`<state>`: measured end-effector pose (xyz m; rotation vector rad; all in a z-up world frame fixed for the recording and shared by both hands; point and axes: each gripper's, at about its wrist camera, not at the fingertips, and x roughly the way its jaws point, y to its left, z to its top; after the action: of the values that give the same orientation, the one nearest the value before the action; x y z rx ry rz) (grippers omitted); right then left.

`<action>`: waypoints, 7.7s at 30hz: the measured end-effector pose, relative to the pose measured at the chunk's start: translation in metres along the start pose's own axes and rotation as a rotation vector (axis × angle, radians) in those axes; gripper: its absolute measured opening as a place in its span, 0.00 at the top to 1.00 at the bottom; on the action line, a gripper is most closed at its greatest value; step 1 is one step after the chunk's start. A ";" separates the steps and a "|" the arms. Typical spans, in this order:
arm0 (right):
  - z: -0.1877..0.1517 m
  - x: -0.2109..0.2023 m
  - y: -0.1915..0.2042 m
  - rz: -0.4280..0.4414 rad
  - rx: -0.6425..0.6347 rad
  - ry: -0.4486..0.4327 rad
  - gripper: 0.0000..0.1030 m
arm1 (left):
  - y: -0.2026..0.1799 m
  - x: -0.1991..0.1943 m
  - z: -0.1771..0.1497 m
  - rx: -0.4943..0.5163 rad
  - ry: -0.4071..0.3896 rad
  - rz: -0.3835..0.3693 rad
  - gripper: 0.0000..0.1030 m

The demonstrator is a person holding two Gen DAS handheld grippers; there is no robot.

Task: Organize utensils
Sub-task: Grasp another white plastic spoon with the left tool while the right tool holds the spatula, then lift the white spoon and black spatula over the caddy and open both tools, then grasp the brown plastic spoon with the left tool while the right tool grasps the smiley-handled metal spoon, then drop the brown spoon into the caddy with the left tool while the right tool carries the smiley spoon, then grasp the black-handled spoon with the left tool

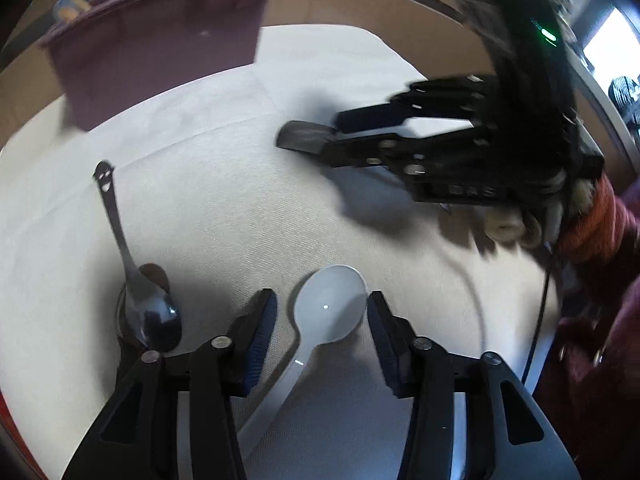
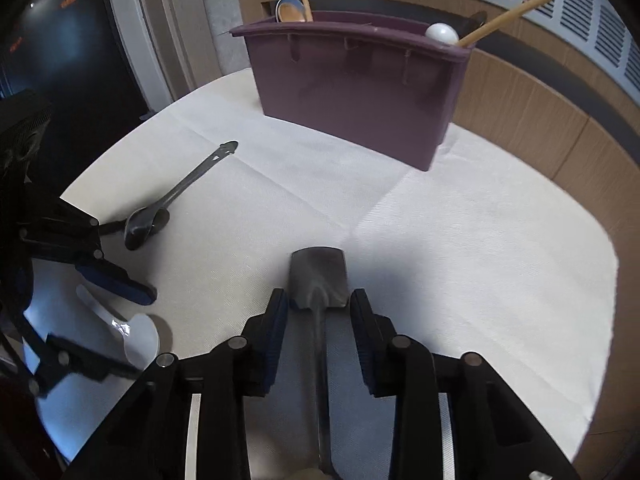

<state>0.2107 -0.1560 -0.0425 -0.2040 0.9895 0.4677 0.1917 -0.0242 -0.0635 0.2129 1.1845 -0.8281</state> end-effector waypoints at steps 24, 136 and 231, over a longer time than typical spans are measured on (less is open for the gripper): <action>0.022 0.009 0.021 -0.112 -0.045 0.034 0.71 | 0.043 -0.069 -0.027 -0.332 -0.352 0.311 0.65; 0.014 0.019 0.001 -0.072 0.073 0.038 0.79 | 0.065 -0.037 -0.034 -0.063 -0.097 0.236 0.48; 0.030 -0.115 -0.010 -0.091 0.089 -0.361 0.85 | 0.039 -0.077 -0.017 -0.291 -0.314 0.233 0.86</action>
<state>0.1847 -0.1867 0.0699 -0.0794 0.6434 0.3604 0.1955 0.0483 -0.0128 -0.0196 0.9480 -0.4577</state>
